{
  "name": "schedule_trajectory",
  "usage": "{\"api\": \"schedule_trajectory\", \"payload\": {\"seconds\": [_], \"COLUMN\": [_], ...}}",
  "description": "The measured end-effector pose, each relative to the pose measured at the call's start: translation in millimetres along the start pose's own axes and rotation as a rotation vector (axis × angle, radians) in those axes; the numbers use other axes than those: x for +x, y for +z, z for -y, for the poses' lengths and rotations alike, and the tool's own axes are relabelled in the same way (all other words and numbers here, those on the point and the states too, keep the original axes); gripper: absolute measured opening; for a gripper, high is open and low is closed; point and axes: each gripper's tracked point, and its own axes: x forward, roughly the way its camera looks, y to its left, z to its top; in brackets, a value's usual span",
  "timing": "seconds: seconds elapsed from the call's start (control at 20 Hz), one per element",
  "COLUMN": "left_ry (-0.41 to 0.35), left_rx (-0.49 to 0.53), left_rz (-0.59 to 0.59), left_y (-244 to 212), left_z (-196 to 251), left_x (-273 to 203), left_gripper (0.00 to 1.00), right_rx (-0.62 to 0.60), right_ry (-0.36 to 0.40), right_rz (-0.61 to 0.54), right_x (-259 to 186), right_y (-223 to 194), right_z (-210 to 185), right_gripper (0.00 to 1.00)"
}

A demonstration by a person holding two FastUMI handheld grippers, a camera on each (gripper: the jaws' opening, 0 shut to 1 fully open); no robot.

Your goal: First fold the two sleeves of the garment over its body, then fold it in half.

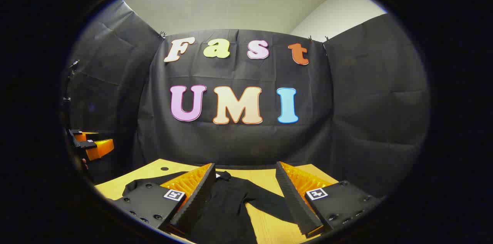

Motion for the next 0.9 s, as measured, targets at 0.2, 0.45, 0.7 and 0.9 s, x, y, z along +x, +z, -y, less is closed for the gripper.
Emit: {"api": "schedule_trajectory", "payload": {"seconds": [0.2,0.45,0.7,0.9], "left_ry": [0.047,0.076,0.08,0.081], "left_rx": [-0.021,-0.026,-0.022,-0.016], "left_rz": [-0.026,-0.057,-0.067,-0.07], "left_y": [-8,-17,-19,-20], "left_z": [-11,-17,-15,-16], "left_x": [-8,-16,-20,-19], "left_gripper": [0.92,0.98,0.98,0.93], "right_rx": [-0.003,0.018,0.034,0.046], "right_ry": [0.02,0.026,0.034,0.025], "right_rz": [-0.016,-0.03,-0.037,-0.04], "right_x": [0,2,0,-2], "right_y": [-4,-7,-11,-13], "right_z": [-2,-2,-1,1], "right_gripper": [0.98,0.96,0.96,0.99]}}
